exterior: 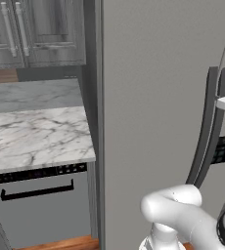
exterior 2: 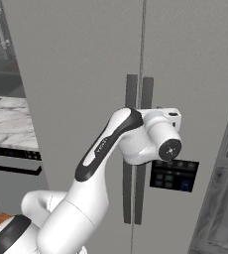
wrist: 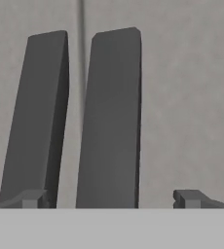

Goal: Open the freezer door, pick up the ice cube tray from the freezer, and place it on the dining counter.

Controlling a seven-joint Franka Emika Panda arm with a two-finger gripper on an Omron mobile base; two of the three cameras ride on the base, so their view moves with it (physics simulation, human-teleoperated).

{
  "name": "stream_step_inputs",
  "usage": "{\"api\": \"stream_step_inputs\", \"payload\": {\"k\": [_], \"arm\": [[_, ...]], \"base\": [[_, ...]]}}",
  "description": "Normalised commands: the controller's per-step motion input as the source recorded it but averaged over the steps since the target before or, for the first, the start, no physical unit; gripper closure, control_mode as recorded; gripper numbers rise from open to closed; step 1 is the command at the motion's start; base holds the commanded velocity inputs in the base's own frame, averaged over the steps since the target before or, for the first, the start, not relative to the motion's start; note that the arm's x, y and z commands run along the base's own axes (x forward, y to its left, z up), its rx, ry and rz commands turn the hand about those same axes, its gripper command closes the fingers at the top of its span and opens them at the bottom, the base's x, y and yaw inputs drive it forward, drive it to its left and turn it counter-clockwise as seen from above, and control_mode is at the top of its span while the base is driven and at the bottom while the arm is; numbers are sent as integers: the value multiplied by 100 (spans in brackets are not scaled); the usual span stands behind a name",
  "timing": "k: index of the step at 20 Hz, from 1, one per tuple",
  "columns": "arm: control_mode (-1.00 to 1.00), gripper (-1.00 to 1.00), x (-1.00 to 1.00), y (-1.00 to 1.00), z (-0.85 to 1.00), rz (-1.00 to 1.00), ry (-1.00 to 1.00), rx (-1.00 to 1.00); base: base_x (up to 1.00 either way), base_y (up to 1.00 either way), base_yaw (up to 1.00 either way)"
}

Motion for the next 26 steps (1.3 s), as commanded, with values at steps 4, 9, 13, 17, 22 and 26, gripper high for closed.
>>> {"api": "stream_step_inputs", "payload": {"k": [4,9,13,17,22,26], "arm": [[-100,-100,20,0,-11,4,0,0],[-100,-100,17,0,-5,3,0,0],[-100,-100,0,0,0,1,0,0],[-100,-100,0,0,0,0,0,0],[-100,-100,0,0,0,0,0,0],[-100,100,1,0,0,0,0,0]], "base": [[0,0,0],[0,0,0],[0,0,0],[0,0,0],[0,0,0],[0,0,0]]}}
